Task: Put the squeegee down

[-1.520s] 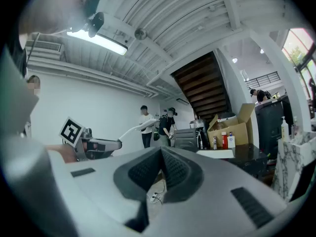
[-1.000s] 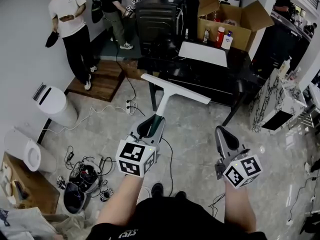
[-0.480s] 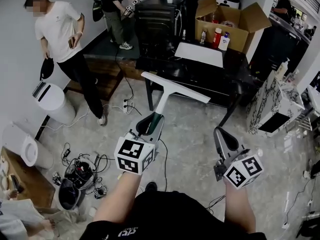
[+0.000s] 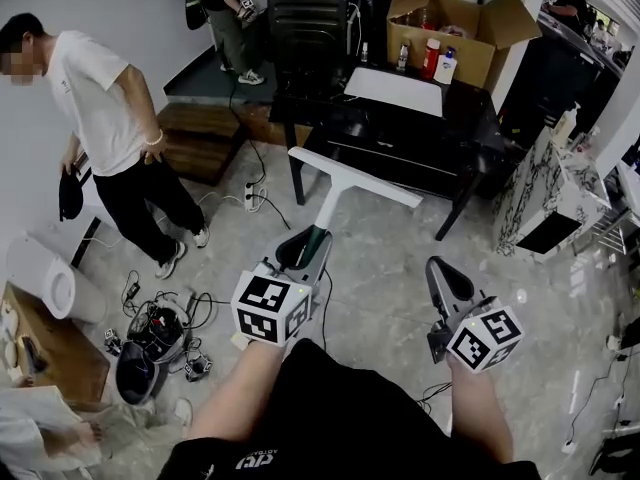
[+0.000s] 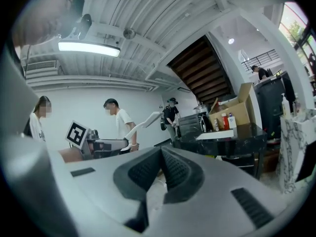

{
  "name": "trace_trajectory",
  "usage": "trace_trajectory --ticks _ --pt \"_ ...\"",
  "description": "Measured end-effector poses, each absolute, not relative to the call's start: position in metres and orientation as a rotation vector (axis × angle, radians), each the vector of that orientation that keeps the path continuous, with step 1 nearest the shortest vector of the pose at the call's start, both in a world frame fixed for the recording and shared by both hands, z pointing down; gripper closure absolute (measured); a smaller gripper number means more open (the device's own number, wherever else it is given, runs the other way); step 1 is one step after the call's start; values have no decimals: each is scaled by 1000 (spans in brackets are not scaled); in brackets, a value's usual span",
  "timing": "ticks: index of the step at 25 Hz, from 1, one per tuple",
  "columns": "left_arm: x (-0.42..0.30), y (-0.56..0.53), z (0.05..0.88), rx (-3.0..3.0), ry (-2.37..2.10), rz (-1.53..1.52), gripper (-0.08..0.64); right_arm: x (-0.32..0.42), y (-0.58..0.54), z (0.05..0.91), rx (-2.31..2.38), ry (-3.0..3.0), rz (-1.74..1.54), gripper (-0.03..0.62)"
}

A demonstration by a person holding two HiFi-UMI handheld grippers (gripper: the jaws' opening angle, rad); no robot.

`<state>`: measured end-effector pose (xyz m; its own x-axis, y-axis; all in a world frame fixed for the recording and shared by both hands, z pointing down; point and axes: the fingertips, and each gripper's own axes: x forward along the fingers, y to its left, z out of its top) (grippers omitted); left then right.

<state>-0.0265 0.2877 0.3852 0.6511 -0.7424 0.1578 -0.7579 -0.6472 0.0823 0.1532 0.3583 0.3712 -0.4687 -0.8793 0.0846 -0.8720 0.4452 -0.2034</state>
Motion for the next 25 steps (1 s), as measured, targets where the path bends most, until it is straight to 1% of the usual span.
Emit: trace_trajectory --ticks 7,13,25 --pt "-25 277 394 2714 -1255 189 457 163 348 378 -1606 2626 -373 586" --pt "-27 237 390 2726 -1261 154 457 157 312 373 -1591 2636 -354 586" --pt "-38 90 387 2734 -1242 153 457 133 162 374 -1581 2667 -385 586"
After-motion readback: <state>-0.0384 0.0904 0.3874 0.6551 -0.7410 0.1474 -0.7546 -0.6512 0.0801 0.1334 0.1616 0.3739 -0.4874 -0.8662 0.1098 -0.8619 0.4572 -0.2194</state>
